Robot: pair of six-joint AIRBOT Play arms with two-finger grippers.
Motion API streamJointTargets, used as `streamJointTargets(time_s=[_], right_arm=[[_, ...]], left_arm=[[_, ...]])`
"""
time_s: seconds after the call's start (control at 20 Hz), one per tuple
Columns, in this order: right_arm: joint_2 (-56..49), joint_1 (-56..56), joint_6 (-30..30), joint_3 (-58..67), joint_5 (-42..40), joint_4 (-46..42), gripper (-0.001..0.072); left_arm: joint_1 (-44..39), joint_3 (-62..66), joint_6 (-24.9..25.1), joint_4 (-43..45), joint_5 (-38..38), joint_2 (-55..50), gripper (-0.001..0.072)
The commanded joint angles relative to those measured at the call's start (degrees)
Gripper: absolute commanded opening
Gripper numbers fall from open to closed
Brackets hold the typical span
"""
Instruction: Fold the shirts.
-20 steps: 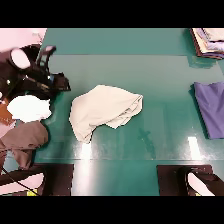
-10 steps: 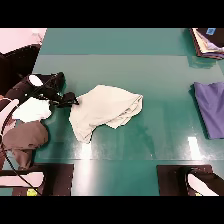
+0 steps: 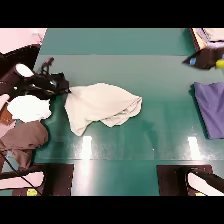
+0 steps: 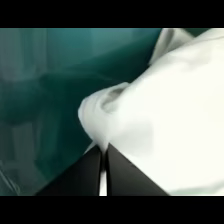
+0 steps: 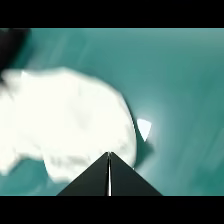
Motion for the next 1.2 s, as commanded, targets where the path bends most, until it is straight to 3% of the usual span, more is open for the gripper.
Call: streamJointTargets(time_s=[0.0,0.05,0.25,0.4,0.5,0.7,0.75,0.8,0.85,0.95,1.15], right_arm=[[-0.39,-0.94,0.70,-16.85,-2.54,0.63,0.0258],[-0.90,0.59,0.70,-23.61,-5.81,0.74,0.0526],[-7.52,11.74,-1.62,-38.60,-19.63,8.72,0.0546],[-14.43,18.32,-6.03,-37.86,-27.02,18.47,0.0546],[-18.64,21.09,-6.36,-33.83,-28.70,19.10,0.0544],[-25.31,23.76,-6.32,-24.83,-28.72,17.99,0.0472],[-26.64,23.74,-6.32,-23.02,-28.46,18.01,0.0321],[-27.61,23.74,-6.32,-21.55,-27.71,18.01,0.0093],[-27.96,23.30,-6.34,-20.46,-27.02,17.86,0.0015],[-26.08,21.09,-6.16,-18.08,-24.09,14.29,0.0014],[-13.46,13.33,-1.84,-8.46,-14.43,-2.99,0.0014]], left_arm=[[0.50,5.57,0.09,2.99,-0.15,3.69,0.0025],[0.50,5.99,0.07,2.91,-0.09,3.96,0.0025],[0.50,6.08,0.04,2.75,-0.24,3.93,0.0026],[0.50,6.08,0.04,2.75,-0.68,3.93,0.0026],[0.50,6.08,0.04,2.75,-1.20,3.93,0.0025],[0.50,6.08,0.04,2.75,-1.36,3.93,0.0026],[0.50,6.08,0.04,2.78,-1.38,3.93,0.0026],[0.50,6.10,0.02,2.78,-1.38,3.93,0.0025],[0.50,6.40,-0.04,2.78,-1.38,3.98,0.0025],[0.50,8.85,-0.04,3.87,-1.84,5.70,0.0025],[0.50,19.85,0.09,4.20,-1.97,14.49,0.0025]])
